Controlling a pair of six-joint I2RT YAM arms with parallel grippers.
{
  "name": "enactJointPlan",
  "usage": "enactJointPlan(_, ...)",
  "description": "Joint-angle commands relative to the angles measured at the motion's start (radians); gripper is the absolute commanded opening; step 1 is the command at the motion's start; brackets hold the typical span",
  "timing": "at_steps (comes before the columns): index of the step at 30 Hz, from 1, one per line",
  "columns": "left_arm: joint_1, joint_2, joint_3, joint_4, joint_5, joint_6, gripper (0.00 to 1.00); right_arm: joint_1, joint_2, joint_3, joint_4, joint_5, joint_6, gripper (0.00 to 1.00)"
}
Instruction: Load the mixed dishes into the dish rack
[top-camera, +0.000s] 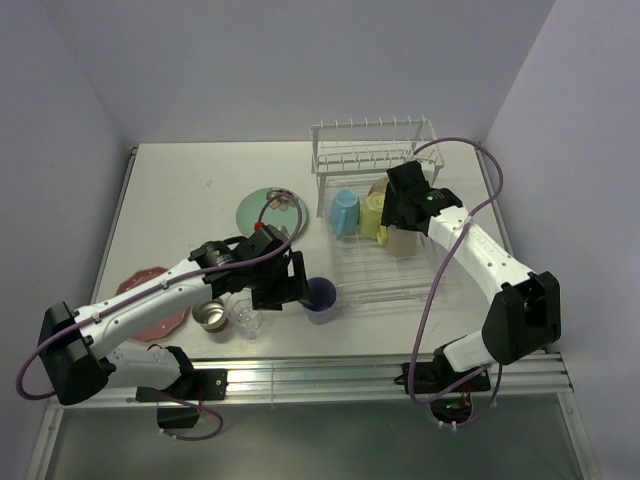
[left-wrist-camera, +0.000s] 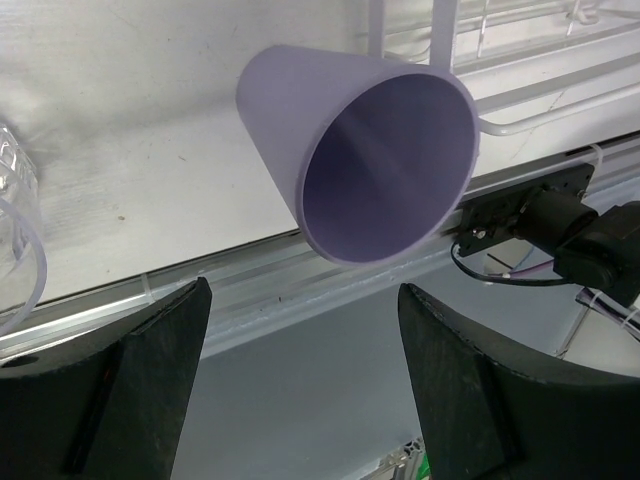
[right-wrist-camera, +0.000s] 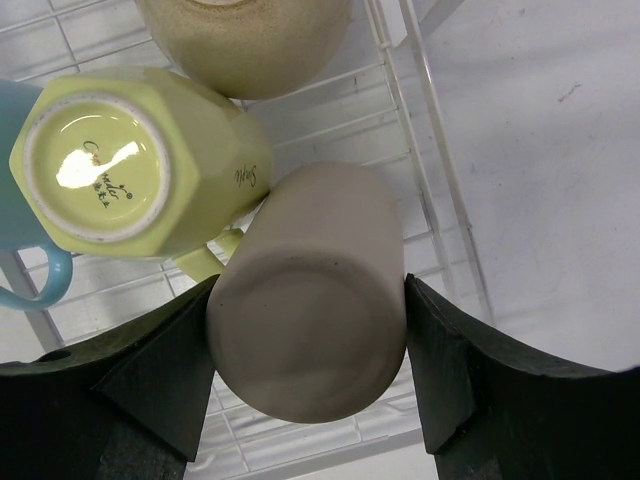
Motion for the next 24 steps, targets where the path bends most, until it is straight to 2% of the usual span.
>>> enactJointPlan(1, -0.007, 0.023, -0.014, 0.027, 0.013, 0.033, 0.81, -0.004, -0.004, 0.032, 0.038, -0.014, 0.010, 0.17)
enactJointPlan(2, -0.007, 0.030, -0.014, 0.031, 0.006, 0.037, 0.81, -0.004, -0.008, 0.030, 0.037, -0.015, 0.010, 0.22)
enactJointPlan(3, -0.007, 0.037, -0.014, 0.036, 0.003, 0.041, 0.81, -0.003, -0.009, 0.029, 0.035, -0.017, 0.010, 0.35)
enactJointPlan(5, -0.007, 0.057, -0.013, 0.042, -0.002, 0.052, 0.81, -0.004, -0.012, 0.026, 0.028, -0.017, 0.008, 0.46)
enactJointPlan(6, -0.007, 0.066, -0.011, 0.045, -0.004, 0.055, 0.81, -0.004, -0.014, 0.023, 0.026, -0.018, 0.010, 0.57)
enactJointPlan(11, -0.007, 0.109, -0.010, 0.076, -0.002, 0.069, 0.81, -0.003, -0.053, 0.000, 0.026, -0.017, 0.010, 0.87)
enactJointPlan(12, -0.007, 0.116, -0.006, 0.077, -0.002, 0.078, 0.80, -0.002, -0.061, -0.005, 0.026, -0.018, 0.008, 0.99)
enactJointPlan(16, -0.004, 0.147, 0.003, 0.084, -0.008, 0.089, 0.77, -0.002, -0.110, -0.023, 0.015, -0.014, 0.007, 1.00)
enactJointPlan(19, 0.000, 0.164, -0.003, 0.100, 0.001, 0.090, 0.70, -0.001, -0.159, -0.042, 0.008, -0.015, 0.010, 1.00)
enactJointPlan(24, 0.013, 0.184, -0.010, 0.128, 0.013, 0.096, 0.36, -0.001, -0.241, -0.057, -0.026, -0.023, 0.010, 1.00)
